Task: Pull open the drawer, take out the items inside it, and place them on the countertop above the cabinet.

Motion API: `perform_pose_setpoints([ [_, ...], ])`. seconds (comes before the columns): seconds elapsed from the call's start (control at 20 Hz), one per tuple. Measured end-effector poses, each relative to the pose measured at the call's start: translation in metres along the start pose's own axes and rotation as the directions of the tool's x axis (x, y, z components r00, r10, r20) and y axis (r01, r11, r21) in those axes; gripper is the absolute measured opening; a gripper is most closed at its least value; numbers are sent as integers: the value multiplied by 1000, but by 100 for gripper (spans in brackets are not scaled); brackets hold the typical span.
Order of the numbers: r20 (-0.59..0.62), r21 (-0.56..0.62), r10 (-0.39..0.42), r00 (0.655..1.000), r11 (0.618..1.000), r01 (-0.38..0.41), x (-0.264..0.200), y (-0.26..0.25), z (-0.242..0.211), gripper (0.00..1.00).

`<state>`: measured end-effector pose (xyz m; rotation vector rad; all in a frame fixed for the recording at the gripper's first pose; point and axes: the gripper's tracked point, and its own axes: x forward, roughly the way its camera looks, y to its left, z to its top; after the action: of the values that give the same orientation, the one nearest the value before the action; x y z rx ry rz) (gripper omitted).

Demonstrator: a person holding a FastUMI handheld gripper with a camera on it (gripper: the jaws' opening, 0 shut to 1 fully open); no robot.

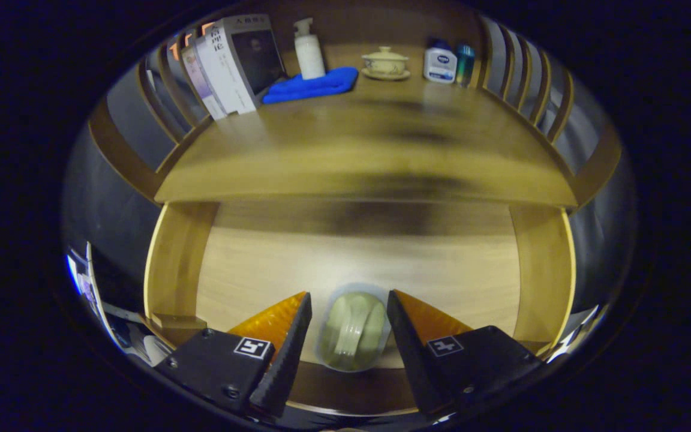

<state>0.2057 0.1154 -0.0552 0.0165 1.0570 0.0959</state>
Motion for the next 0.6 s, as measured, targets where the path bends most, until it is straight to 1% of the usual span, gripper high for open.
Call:
perform_pose_setpoints([
  [0.15, -53, -4, -66, 996, 998, 66, 12, -8, -17, 73],
  [0.25, -77, 15, -85, 993, 996, 87, 17, -13, -22, 68],
  [0.3, -88, 36, -83, 993, 996, 86, 19, -12, -25, 61],
  [0.35, -93, 56, -77, 993, 995, 82, 21, -12, -26, 57],
  [0.4, -97, 63, -66, 993, 995, 72, 24, -12, -27, 47],
  [0.5, -82, 46, -65, 994, 997, 69, 24, -13, -24, 37],
  [0.6, -58, 5, -67, 996, 998, 68, 25, -13, -25, 30],
])
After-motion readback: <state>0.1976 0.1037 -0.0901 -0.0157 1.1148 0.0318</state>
